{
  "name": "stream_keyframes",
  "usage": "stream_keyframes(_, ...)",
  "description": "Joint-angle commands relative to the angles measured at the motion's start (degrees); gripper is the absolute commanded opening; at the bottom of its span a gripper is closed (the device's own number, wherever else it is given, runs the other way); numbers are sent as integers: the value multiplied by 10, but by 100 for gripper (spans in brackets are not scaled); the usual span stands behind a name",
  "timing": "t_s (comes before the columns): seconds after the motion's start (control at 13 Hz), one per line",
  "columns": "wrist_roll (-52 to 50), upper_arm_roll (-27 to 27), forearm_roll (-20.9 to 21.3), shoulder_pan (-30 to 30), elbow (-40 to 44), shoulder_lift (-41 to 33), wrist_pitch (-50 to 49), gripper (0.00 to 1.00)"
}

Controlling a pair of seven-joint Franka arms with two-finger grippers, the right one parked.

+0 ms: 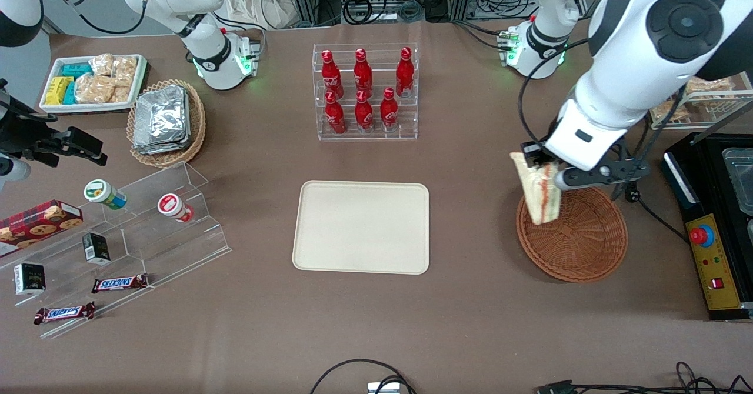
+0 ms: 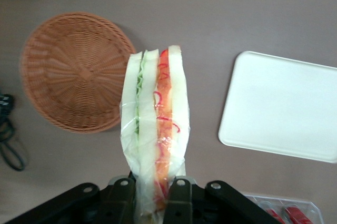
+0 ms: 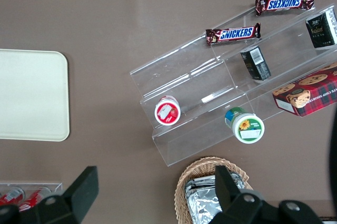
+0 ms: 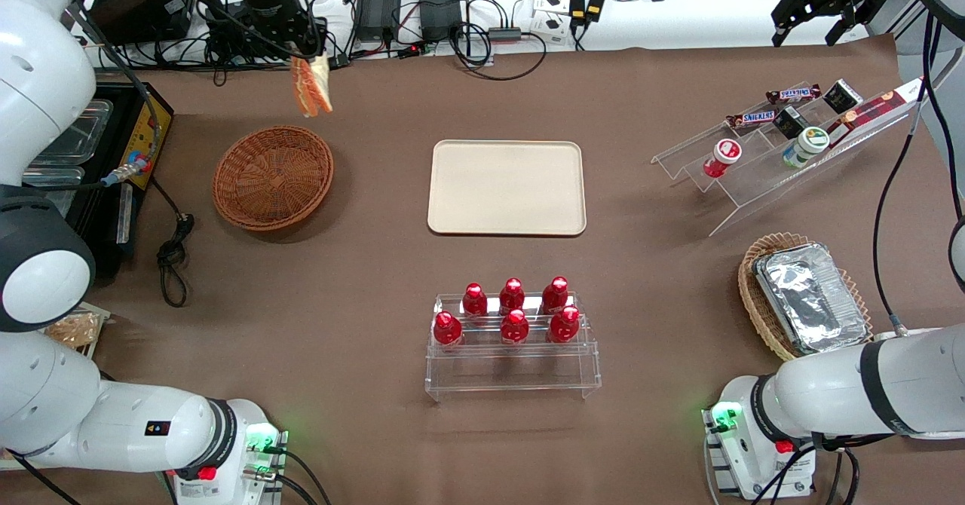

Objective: Place sandwich from basket to tray
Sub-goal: 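Close the left gripper on the sandwich and lift it from the basket, then carry the sandwich over the cream tray and lower it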

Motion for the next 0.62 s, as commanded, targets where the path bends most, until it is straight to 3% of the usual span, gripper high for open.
stream_keyframes(0.0,-19,-27,-7,-9,22,25,6,0)
stream_keyframes(0.31,-61,-29,5,-86,22,82,67,0)
stream_keyframes(0.54,-64,-30,51,-133,22,151,105,0)
